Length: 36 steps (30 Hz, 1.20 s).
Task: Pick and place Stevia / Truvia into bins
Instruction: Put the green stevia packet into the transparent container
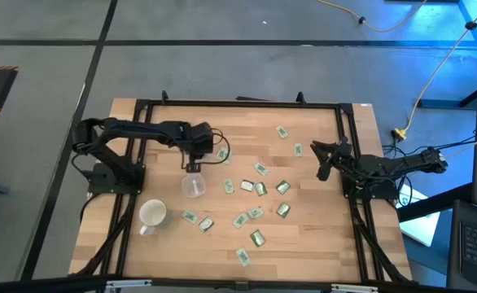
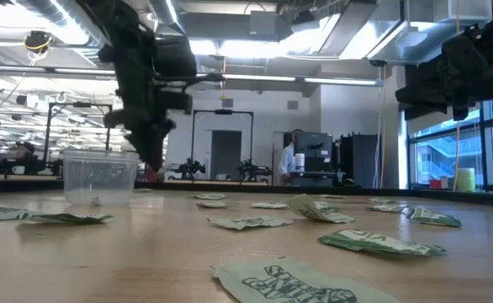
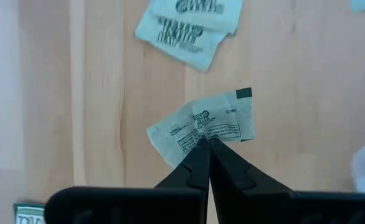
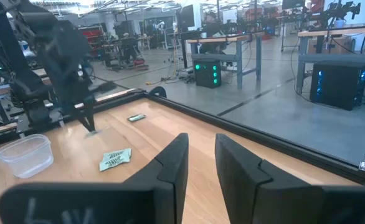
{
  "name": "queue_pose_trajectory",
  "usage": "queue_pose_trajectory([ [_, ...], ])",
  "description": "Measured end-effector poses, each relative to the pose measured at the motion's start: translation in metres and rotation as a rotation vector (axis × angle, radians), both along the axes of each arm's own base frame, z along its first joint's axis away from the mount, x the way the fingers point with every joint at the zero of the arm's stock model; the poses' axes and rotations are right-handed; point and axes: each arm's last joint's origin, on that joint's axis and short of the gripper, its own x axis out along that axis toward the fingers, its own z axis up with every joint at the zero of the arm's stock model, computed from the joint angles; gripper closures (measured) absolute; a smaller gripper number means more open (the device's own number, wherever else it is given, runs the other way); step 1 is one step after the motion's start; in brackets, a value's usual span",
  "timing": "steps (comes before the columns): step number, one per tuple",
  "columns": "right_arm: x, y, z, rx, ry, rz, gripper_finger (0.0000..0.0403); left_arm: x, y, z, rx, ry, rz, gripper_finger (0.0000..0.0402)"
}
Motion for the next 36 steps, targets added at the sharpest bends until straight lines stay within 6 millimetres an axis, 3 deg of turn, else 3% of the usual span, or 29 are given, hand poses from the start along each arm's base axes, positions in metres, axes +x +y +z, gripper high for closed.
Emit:
queue_pose_trajectory([
  [8,0.0,0.0,0.0,0.0,0.0,0.0,0.0318,-0.008,-0.034,0.045,-0.127,-0.152,0.024,0.0399],
  [14,0.0,0.0,0.0,0.002,-0.001,0.0,0.0318,-0.015,-0.076,0.057,-0.165,-0.164,-0.098,0.0399],
  [22,0.0,0.0,0.0,0.002,-0.002,0.0,0.0318,-0.013,-0.114,0.045,-0.131,-0.081,-0.088,0.0398],
  [28,0.0,0.0,0.0,0.006,-0.005,0.0,0.0318,-0.01,-0.118,0.025,-0.13,0.06,-0.02,0.0398],
  [36,0.0,0.0,0.0,0.023,-0.017,0.0,0.0318,-0.003,-0.114,0.011,-0.1,0.11,0.007,0.0397],
])
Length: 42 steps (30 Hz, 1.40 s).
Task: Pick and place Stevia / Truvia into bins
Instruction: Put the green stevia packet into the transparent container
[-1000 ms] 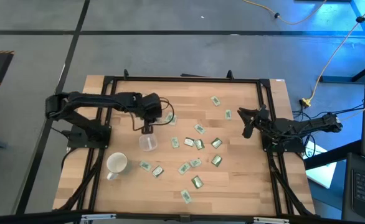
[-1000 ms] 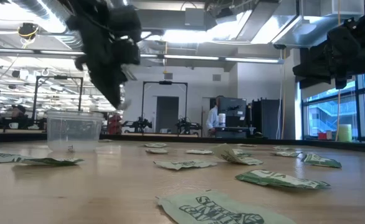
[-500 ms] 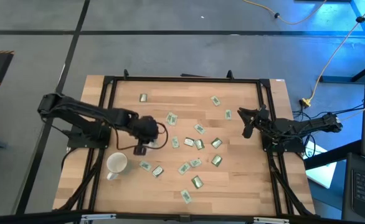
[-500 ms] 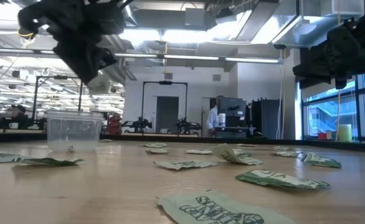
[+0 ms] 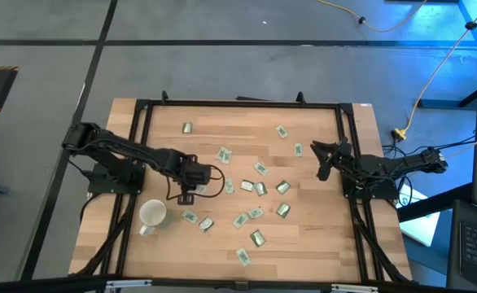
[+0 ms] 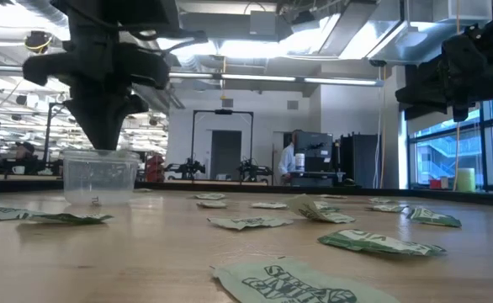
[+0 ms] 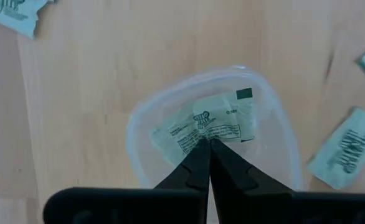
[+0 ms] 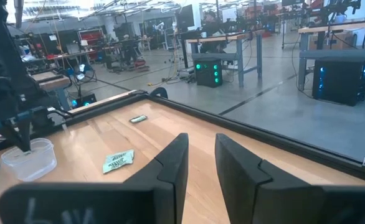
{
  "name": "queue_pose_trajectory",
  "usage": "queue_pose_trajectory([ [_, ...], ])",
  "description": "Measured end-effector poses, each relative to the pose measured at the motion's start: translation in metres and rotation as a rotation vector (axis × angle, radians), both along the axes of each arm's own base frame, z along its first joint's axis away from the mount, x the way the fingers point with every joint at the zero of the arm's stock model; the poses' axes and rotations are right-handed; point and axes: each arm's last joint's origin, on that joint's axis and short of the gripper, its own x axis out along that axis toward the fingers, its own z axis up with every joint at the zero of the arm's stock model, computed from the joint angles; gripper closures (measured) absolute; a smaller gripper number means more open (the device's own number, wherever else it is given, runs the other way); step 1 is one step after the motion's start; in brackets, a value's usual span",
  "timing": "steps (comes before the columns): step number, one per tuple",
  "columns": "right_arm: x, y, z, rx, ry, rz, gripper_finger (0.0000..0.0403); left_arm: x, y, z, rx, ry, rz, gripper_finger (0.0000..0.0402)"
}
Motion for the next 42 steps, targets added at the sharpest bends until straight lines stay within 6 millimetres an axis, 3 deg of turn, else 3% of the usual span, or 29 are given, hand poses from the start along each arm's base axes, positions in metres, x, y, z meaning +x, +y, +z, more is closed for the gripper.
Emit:
queue_pose_trajectory([
  [12,0.0,0.0,0.0,0.0,0.0,-0.001,0.0318,-0.005,0.012,0.008,-0.01,-0.008,0.064,0.0348],
  [21,0.0,0.0,0.0,-0.005,0.003,-0.001,0.0318,-0.005,0.012,0.009,-0.048,-0.012,0.049,0.0335],
  [32,0.0,0.0,0.0,-0.022,0.016,-0.001,0.0318,0.014,-0.022,0.044,-0.026,-0.182,-0.244,0.0311],
  [37,0.0,0.0,0.0,-0.021,0.015,0.0,0.0318,0.017,-0.048,0.049,-0.053,-0.292,-0.485,0.0307],
  [42,0.0,0.0,0.0,-0.021,0.015,-0.001,0.0318,0.015,-0.065,0.048,-0.052,-0.306,-0.523,0.0312],
])
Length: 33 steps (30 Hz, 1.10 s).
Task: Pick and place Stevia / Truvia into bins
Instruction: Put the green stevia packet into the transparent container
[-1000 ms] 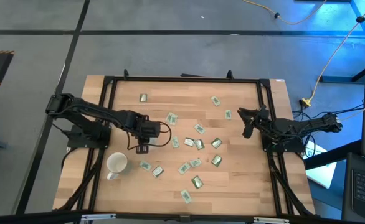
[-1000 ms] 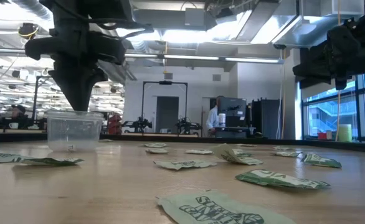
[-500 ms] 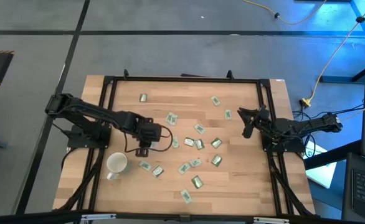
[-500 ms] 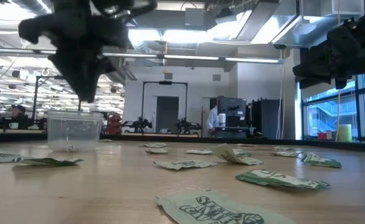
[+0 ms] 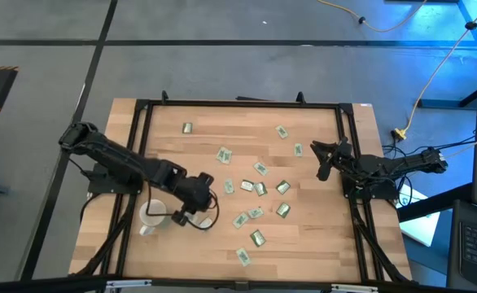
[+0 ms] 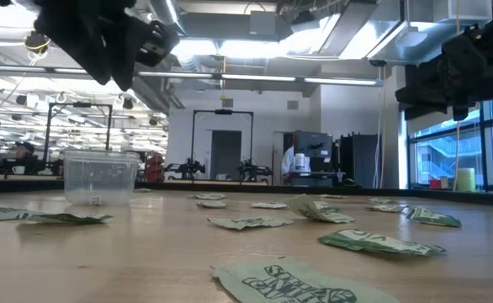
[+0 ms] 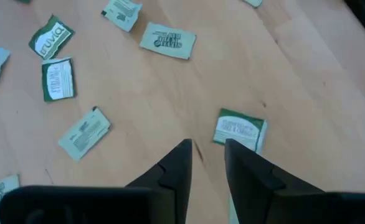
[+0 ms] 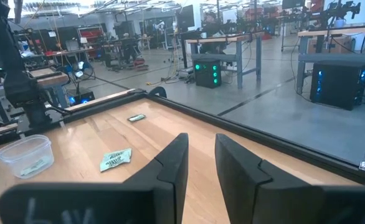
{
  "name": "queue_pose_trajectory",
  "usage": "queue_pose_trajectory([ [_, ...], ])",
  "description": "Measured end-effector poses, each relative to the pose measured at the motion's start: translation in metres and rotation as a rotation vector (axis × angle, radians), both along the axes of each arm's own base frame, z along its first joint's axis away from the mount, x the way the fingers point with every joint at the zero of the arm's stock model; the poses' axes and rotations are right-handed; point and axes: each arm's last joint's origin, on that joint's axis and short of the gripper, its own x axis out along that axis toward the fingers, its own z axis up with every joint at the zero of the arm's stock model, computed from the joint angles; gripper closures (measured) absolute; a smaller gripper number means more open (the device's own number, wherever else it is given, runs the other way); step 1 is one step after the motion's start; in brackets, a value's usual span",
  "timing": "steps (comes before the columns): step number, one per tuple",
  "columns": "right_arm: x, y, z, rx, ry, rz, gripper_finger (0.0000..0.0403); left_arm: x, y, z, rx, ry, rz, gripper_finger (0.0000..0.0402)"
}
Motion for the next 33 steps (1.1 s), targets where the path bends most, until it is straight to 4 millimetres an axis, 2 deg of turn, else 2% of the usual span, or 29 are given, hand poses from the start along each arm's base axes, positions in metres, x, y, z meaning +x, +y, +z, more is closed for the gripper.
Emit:
queue_pose_trajectory([
  [4,0.0,0.0,0.0,0.0,0.0,0.0,0.0318,0.001,-0.011,-0.01,-0.005,0.044,0.014,0.0311],
  [11,0.0,0.0,0.0,0.003,-0.003,0.0,0.0318,0.001,-0.036,-0.044,0.062,0.192,0.026,0.0309],
  [15,0.0,0.0,0.0,0.015,-0.011,0.0,0.0318,-0.001,-0.043,-0.053,0.061,0.242,0.075,0.0313],
  [33,0.0,0.0,0.0,0.025,-0.018,0.0,0.0318,0.003,-0.047,-0.097,0.114,0.442,0.136,0.0326],
])
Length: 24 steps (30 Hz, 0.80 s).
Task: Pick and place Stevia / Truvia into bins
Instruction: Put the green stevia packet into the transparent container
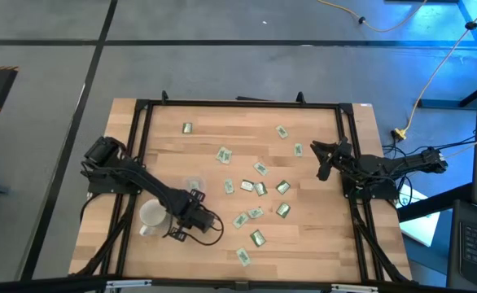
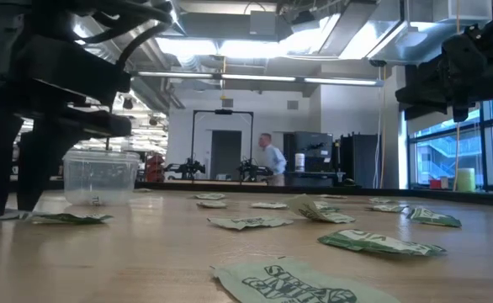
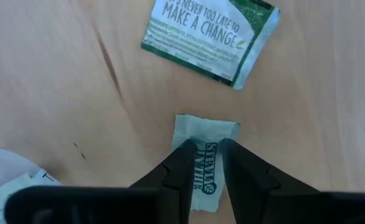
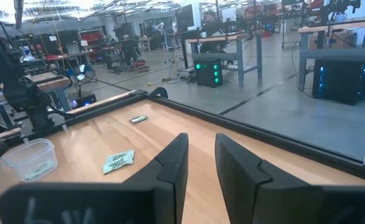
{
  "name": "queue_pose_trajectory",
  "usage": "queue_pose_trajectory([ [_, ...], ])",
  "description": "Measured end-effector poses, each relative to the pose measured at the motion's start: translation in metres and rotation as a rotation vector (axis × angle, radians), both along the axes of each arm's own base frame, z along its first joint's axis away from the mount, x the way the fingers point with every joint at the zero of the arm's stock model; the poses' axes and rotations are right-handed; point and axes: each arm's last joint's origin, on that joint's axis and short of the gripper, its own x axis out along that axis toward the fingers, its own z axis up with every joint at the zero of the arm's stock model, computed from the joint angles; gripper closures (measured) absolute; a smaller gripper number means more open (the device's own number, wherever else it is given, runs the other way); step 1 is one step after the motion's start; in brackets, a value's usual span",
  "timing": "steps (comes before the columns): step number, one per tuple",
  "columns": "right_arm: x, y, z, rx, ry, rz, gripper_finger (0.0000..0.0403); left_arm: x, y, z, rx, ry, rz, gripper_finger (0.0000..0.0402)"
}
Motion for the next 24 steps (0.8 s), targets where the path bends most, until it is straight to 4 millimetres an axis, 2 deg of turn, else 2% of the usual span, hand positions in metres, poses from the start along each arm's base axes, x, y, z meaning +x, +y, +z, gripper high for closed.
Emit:
queue_pose_trajectory([
  [6,0.0,0.0,0.0,0.0,0.0,0.0,0.0318,0.0,0.0,-0.001,-0.002,0.004,-0.001,0.0347],
  [13,0.0,0.0,0.0,-0.001,0.001,0.0,0.0318,0.002,-0.001,0.002,-0.004,0.018,-0.003,0.0389],
  [15,0.0,0.0,0.0,-0.001,0.001,0.0,0.0318,0.004,-0.001,0.01,0.005,0.054,0.001,0.0396],
  [20,0.0,0.0,0.0,-0.001,0.001,0.0,0.0318,0.019,-0.002,0.043,0.013,0.042,0.0,0.0397],
  [24,0.0,0.0,0.0,-0.001,0.001,0.0,0.0318,0.022,0.008,0.066,0.122,0.068,0.009,0.0397],
])
